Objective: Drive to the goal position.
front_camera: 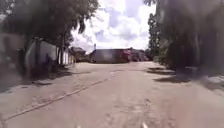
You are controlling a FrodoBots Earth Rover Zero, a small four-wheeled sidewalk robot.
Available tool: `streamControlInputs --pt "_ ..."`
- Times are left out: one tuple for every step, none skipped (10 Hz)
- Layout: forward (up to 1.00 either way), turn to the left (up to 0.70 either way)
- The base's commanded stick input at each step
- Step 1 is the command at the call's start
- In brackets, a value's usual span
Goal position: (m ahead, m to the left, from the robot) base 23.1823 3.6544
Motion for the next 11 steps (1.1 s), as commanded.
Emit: streamControlInputs --pt "0.85 0.09" --pt "0.85 0.27" --pt "0.85 0.34" --pt "0.85 0.33" --pt "0.85 0.23" --pt "0.85 0.06" --pt "0.85 0.00" --pt "0.85 0.00" --pt "0.85 0.00" --pt "0.85 0.00" --pt "0.85 0.00"
